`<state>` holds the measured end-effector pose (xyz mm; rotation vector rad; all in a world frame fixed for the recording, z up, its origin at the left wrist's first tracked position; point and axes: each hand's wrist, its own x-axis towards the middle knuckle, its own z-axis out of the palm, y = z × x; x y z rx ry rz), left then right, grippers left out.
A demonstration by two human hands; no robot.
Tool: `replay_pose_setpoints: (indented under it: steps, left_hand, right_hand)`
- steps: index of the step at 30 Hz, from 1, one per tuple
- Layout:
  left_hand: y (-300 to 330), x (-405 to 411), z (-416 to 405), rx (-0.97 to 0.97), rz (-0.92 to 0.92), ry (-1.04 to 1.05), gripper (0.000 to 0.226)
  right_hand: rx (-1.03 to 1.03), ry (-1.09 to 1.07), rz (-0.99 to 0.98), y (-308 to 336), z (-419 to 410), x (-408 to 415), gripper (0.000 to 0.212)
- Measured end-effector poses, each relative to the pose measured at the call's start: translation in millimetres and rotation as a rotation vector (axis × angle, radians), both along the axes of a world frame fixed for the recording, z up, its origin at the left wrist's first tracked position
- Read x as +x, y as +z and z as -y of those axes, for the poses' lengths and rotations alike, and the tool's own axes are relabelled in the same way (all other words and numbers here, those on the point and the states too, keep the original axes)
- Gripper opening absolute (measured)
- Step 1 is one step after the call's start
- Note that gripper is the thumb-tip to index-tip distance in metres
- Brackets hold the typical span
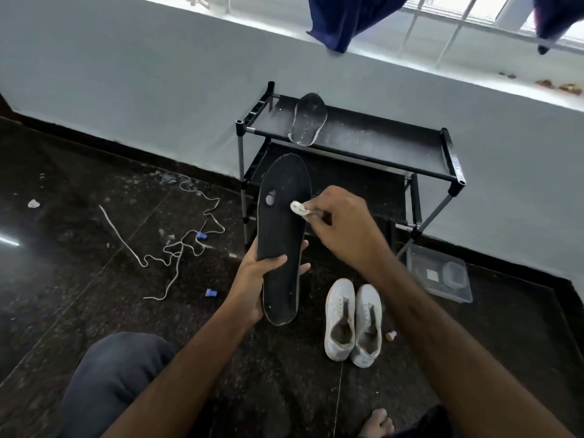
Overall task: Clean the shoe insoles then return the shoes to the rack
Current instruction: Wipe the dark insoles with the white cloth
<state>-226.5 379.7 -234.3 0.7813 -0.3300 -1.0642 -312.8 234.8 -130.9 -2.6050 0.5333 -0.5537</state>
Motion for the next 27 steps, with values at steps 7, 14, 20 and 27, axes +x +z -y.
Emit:
replay_pose_setpoints:
  steps: [7, 14, 20, 27]
  left_hand:
    - [17, 5, -7, 0.112, -0.174, -0.005, 0.056]
    - [9, 11, 0, 0.172, -0.238, -0.007, 0.084]
    - [10, 5, -2, 0.237, -0.161, -0.056, 0.080]
    - [13, 6, -8, 0.251, -0.015, -0.084, 0.078]
  right_hand:
    - [-0.073, 0.281, -0.197, -45, -44, -19, 0.020]
    - [0.179, 0.632, -0.627, -19, -55, -45, 0.019]
    - [-0.041, 0.026, 0.059, 9, 0, 13, 0.019]
    - [-0.255, 0.127, -0.287, -25, -16, 30, 0.023]
